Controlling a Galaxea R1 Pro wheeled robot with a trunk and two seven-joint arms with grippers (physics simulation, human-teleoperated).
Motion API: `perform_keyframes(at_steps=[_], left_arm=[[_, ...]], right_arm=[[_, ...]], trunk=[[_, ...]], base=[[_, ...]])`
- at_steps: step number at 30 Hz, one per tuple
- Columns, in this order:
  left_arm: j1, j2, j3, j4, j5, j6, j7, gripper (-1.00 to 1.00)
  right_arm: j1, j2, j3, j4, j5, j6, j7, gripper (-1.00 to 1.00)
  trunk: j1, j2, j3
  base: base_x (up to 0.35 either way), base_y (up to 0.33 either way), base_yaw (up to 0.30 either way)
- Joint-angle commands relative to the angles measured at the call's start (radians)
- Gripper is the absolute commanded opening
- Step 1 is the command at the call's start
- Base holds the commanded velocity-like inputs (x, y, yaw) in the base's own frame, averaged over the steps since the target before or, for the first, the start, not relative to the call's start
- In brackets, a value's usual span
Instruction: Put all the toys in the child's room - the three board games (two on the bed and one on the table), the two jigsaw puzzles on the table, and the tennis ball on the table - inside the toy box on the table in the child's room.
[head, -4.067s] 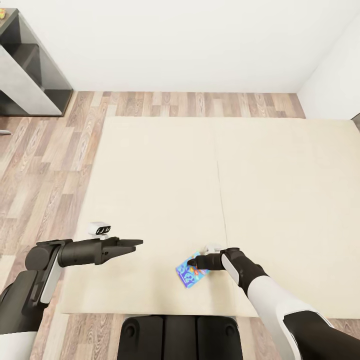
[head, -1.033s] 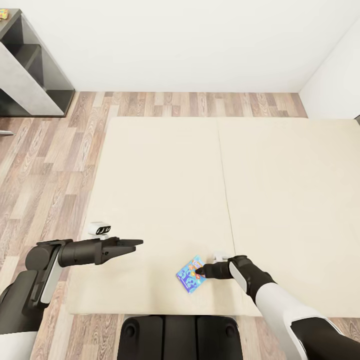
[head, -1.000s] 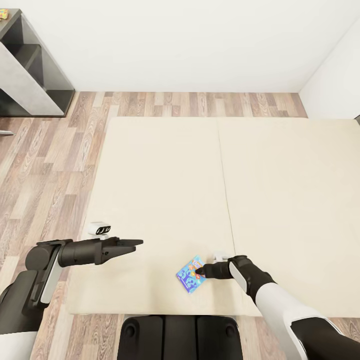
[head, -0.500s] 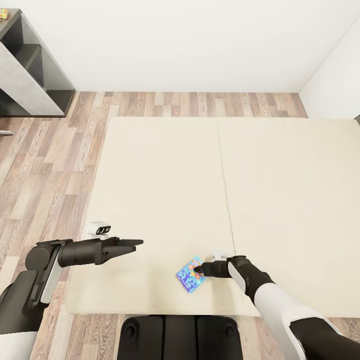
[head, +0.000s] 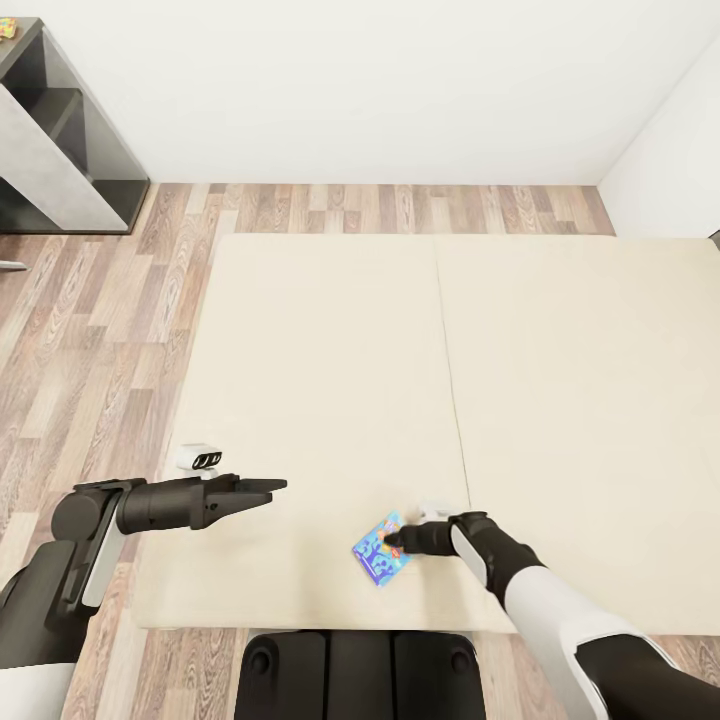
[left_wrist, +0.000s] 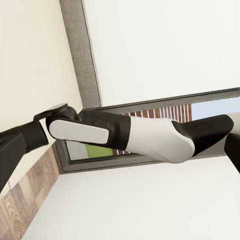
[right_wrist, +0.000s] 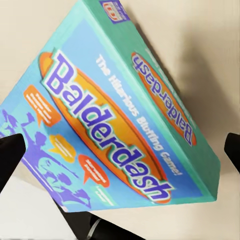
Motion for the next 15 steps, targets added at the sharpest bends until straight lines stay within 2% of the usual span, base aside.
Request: perform_keyframes(at_steps=[1, 8, 15], left_arm=[[0.000, 0.000, 0.000, 0.000, -0.001, 0.011, -0.004, 1.00], [0.000, 0.000, 0.000, 0.000, -0.001, 0.011, -0.004, 1.00], [0.000, 0.001, 0.000, 0.000, -0.001, 0.011, -0.004, 1.00]], right_arm=[[0.000, 0.000, 0.021, -0.001, -0.011, 0.005, -0.002, 1.00], [0.000, 0.003, 0.070, -0.001, -0.011, 0.002, -0.008, 1.00], [0.000, 0.014, 0.090, -0.001, -0.009, -0.022, -0.016, 1.00]], trunk=[[0.001, -0.002, -0.001], [0.001, -0.002, -0.001], [0.001, -0.002, -0.001]], base=[[0.000, 0.000, 0.000], [0.000, 0.000, 0.000], [0.000, 0.000, 0.000]])
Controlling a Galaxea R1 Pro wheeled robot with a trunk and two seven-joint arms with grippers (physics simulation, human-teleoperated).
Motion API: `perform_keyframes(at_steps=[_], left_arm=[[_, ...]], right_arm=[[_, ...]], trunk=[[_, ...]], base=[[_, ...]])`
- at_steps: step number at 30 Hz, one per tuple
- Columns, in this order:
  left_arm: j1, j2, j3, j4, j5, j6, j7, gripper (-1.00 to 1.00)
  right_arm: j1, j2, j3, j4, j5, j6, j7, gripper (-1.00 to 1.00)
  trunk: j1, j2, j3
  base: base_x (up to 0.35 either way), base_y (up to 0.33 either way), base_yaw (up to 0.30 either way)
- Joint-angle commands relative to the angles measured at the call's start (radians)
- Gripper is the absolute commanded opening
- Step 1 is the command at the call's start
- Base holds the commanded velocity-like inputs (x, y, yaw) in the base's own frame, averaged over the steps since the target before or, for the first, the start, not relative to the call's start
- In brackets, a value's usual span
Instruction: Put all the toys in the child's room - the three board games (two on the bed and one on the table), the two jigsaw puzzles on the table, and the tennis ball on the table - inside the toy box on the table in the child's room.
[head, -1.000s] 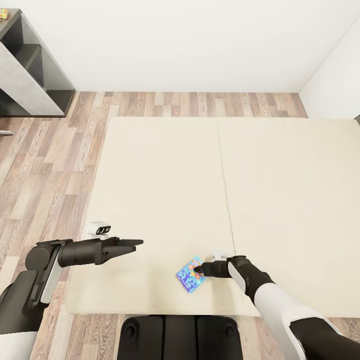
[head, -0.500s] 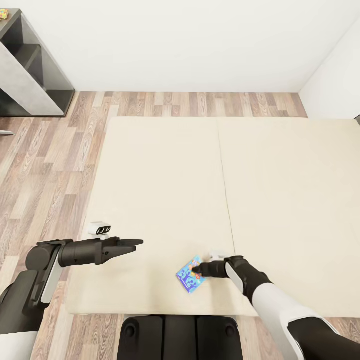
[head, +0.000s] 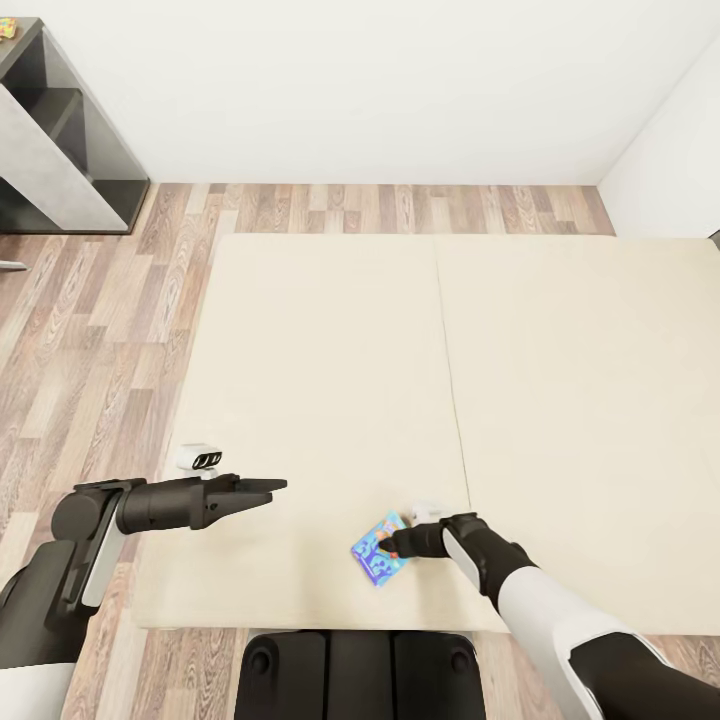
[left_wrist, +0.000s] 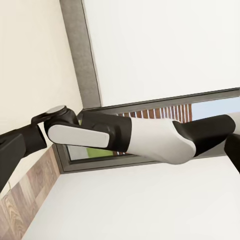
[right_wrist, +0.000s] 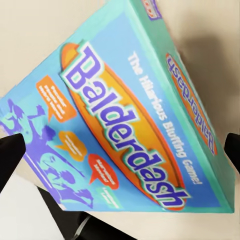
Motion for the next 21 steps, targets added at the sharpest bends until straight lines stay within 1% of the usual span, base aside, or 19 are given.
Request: perform_keyframes(at_steps=[1, 4, 10, 14, 21], left_arm=[[0.000, 0.001, 0.000, 0.000, -0.001, 0.011, -0.004, 1.00], [0.000, 0.001, 0.000, 0.000, -0.001, 0.011, -0.004, 1.00], [0.000, 0.002, 0.000, 0.000, -0.001, 0.011, -0.004, 1.00], [0.000, 0.002, 0.000, 0.000, -0.001, 0.011, -0.004, 1.00], [0.000, 0.002, 0.000, 0.000, -0.001, 0.011, -0.004, 1.00]], right_arm=[[0.000, 0.000, 0.007, -0.001, -0.010, 0.003, -0.003, 1.00], [0.000, 0.004, 0.008, -0.001, -0.012, -0.008, -0.004, 1.00], [0.006, 0.016, 0.009, 0.000, -0.017, -0.066, -0.005, 1.00], [0.011, 0.021, 0.008, 0.004, -0.023, -0.078, -0.004, 1.00], [0.013, 0.023, 0.008, 0.013, -0.028, -0.076, -0.002, 1.00]], trunk=[[0.001, -0.002, -0.001], [0.001, -0.002, -0.001], [0.001, -0.002, -0.001], [0.001, -0.002, -0.001], [0.001, -0.002, -0.001]], base=[[0.000, 0.000, 0.000], [0.000, 0.000, 0.000], [0.000, 0.000, 0.000], [0.000, 0.000, 0.000], [0.000, 0.000, 0.000]])
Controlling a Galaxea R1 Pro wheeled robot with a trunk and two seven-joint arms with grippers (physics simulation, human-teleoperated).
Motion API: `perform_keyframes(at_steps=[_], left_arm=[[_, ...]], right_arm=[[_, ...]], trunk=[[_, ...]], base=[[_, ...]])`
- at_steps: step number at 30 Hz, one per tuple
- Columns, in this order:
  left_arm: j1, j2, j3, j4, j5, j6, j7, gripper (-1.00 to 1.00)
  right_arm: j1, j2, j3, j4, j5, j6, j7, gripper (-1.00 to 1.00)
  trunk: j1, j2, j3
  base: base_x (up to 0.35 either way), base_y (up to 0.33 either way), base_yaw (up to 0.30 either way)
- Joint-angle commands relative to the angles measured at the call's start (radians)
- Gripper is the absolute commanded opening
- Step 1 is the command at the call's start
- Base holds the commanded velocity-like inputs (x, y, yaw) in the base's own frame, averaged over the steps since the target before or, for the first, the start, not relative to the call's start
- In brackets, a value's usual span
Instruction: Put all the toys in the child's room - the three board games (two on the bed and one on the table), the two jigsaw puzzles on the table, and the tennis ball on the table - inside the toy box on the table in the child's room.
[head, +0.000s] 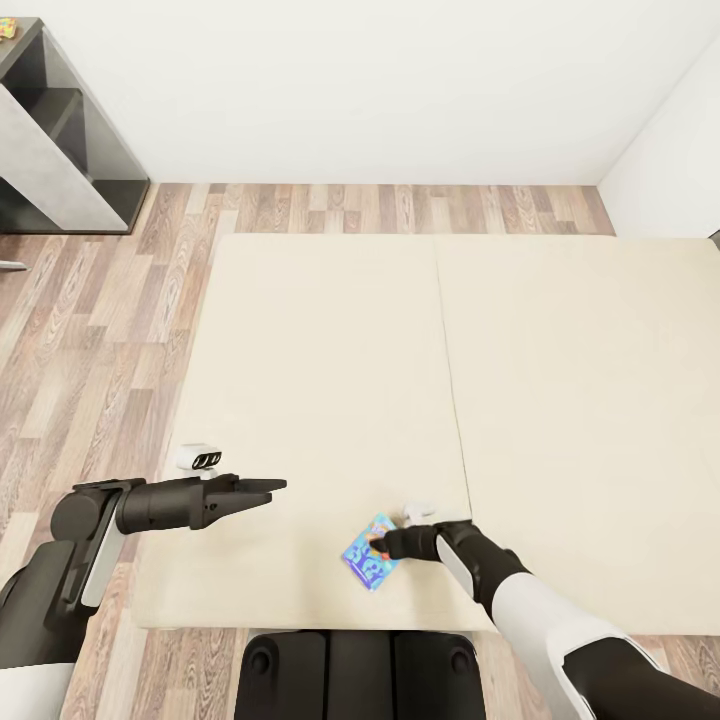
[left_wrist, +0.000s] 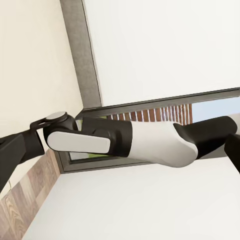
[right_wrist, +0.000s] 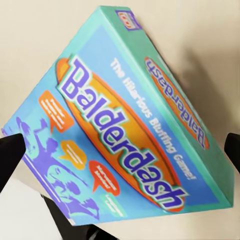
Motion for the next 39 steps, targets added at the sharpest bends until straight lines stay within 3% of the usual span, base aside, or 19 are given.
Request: perform_keyframes(at_steps=[1, 23, 39], left_arm=[[0.000, 0.000, 0.000, 0.000, -0.001, 0.011, -0.004, 1.00], [0.000, 0.000, 0.000, 0.000, -0.001, 0.011, -0.004, 1.00], [0.000, 0.001, 0.001, 0.000, -0.001, 0.011, -0.004, 1.00]], right_arm=[[0.000, -0.001, 0.006, 0.000, -0.010, 0.008, -0.002, 1.00], [0.000, 0.006, 0.007, 0.020, 0.001, 0.089, 0.010, 1.00], [0.000, 0.007, 0.008, 0.020, 0.001, 0.105, 0.013, 1.00]], trunk=[[0.001, -0.002, -0.001], [0.001, -0.002, -0.001], [0.001, -0.002, -0.001]], base=[[0.000, 0.000, 0.000], [0.000, 0.000, 0.000], [0.000, 0.000, 0.000]])
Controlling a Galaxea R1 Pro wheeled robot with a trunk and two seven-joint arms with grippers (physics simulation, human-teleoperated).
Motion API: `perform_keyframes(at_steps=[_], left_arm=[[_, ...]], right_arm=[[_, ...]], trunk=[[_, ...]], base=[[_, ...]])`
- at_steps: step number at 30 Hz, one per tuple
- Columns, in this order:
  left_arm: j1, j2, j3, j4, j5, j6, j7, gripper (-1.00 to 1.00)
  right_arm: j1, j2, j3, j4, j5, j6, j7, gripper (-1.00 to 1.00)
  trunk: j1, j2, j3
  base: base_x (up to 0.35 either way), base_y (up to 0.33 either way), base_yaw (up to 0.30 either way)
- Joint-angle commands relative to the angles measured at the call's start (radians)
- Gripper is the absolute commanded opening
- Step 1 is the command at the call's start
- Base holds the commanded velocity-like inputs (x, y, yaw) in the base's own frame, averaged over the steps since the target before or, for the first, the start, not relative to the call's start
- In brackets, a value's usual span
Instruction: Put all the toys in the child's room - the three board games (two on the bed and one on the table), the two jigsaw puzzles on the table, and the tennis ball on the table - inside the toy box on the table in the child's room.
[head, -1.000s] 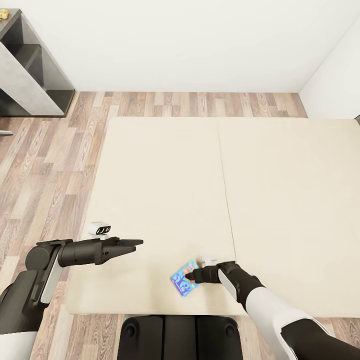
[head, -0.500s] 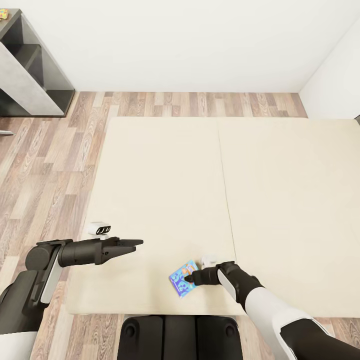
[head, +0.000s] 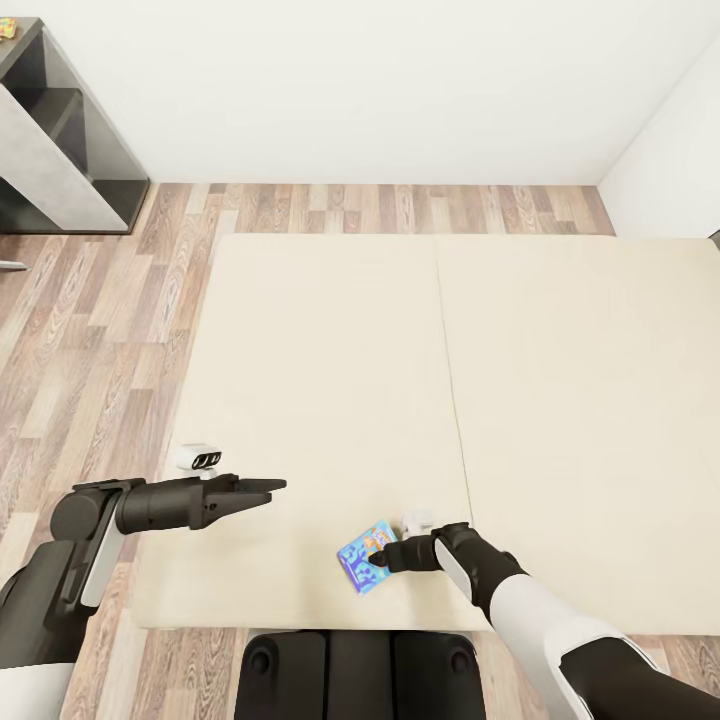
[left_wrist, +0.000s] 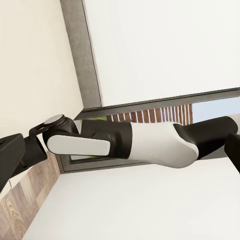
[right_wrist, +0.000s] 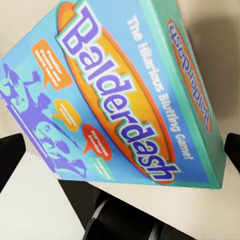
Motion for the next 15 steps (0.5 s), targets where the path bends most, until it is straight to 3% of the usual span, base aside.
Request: perform_keyframes(at_steps=[1, 8, 15], left_arm=[[0.000, 0.000, 0.000, 0.000, 0.000, 0.011, -0.004, 1.00], [0.000, 0.001, 0.000, 0.000, 0.000, 0.010, -0.004, 1.00], [0.000, 0.001, 0.001, 0.000, 0.000, 0.010, -0.004, 1.00]], right_arm=[[0.000, -0.001, 0.007, -0.001, -0.010, 0.006, -0.002, 1.00], [0.000, 0.000, 0.007, -0.001, -0.010, 0.009, 0.007, 1.00], [0.000, 0.014, 0.007, -0.001, -0.010, 0.007, 0.087, 1.00]], trunk=[[0.001, -0.002, -0.001], [0.001, -0.002, -0.001], [0.001, -0.002, -0.001]], base=[[0.000, 0.000, 0.000], [0.000, 0.000, 0.000], [0.000, 0.000, 0.000]])
